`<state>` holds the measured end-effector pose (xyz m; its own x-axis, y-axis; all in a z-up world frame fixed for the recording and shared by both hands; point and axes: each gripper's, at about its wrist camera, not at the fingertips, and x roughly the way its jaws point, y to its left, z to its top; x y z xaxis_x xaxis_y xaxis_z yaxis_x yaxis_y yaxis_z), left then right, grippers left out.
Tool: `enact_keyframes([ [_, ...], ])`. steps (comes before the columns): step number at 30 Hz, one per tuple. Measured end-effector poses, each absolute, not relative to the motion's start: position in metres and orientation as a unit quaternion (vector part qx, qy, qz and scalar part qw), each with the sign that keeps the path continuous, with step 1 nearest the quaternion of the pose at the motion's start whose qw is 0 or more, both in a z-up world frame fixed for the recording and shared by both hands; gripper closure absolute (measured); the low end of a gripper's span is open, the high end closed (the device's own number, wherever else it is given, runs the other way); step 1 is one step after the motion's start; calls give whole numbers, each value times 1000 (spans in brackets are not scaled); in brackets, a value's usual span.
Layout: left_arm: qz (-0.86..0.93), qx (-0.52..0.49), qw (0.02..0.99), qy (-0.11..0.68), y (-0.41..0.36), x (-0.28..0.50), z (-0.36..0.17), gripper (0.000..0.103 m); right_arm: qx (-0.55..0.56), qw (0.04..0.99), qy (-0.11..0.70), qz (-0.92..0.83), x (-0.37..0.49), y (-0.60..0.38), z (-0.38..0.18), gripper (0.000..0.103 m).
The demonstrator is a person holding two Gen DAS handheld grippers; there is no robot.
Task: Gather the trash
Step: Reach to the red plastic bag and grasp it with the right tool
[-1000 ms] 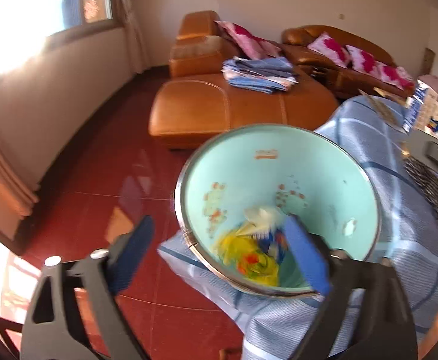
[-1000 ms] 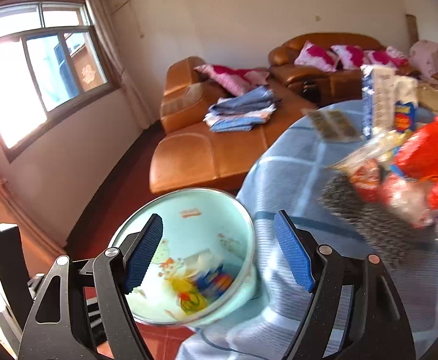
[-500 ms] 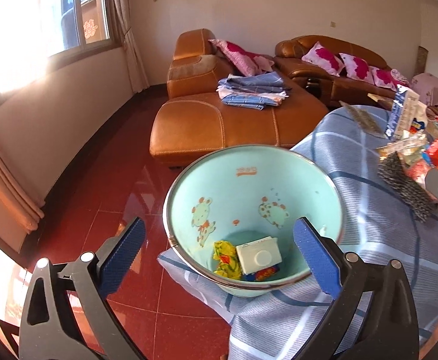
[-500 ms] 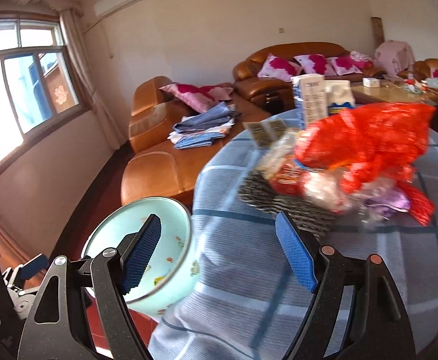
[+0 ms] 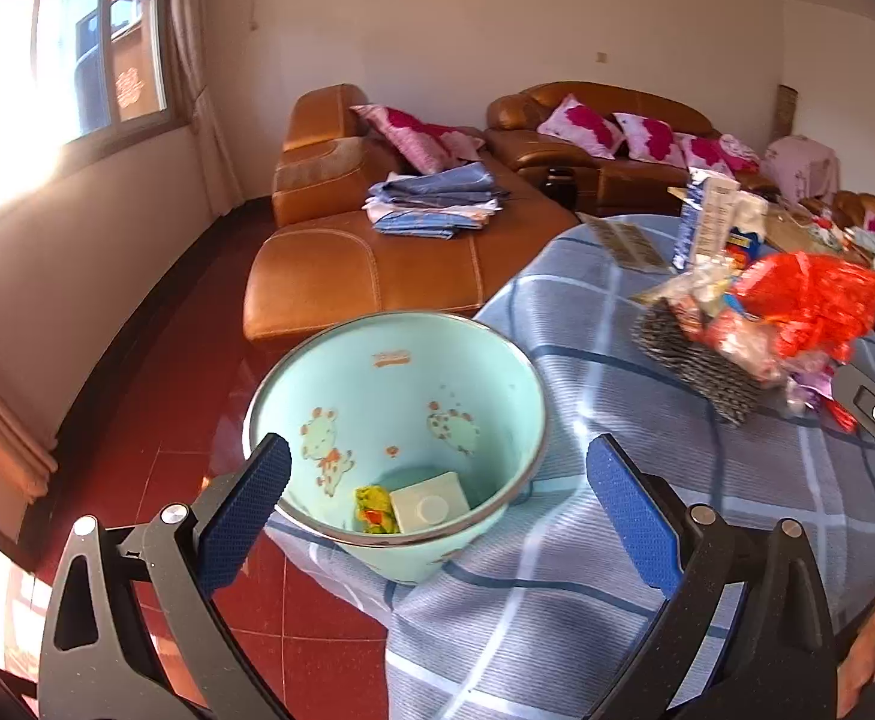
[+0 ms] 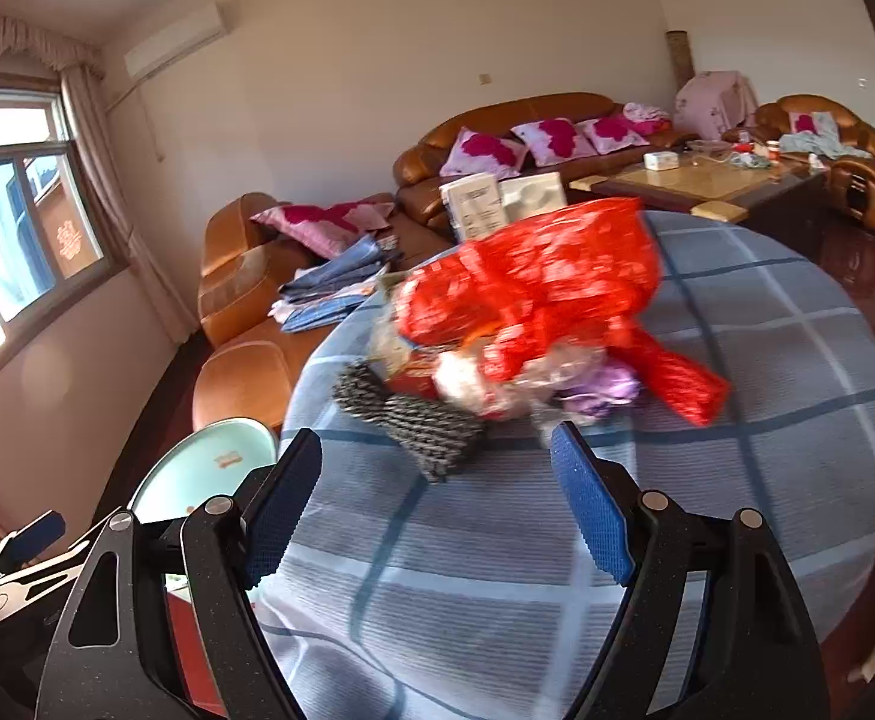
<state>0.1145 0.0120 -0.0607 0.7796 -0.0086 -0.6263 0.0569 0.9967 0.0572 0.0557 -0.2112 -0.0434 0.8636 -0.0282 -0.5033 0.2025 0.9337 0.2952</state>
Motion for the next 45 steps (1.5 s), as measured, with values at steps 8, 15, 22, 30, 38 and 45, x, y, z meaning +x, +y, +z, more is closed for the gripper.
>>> enact_keyframes([
  [8, -54, 31, 937, 343, -9, 108, -61, 6, 180, 948, 249, -88, 39, -238, -43, 25],
  [15, -77, 43, 930, 355, -31, 106, -75, 6, 200, 938, 254, -124, 28, -271, -54, 25],
  [22, -98, 51, 922, 371, -49, 110, -89, 6, 214, 931, 257, -148, 23, -297, -63, 25],
  [30, -109, 58, 917, 379, -64, 127, -97, 6, 205, 937, 247, -139, 53, -308, -51, 25],
  [38, -105, 33, 921, 375, -70, 156, -92, 7, 183, 948, 233, -114, 112, -313, -32, 25],
  [45, -108, 26, 918, 381, -85, 178, -96, 7, 157, 945, 273, -89, 141, -310, -49, 82],
])
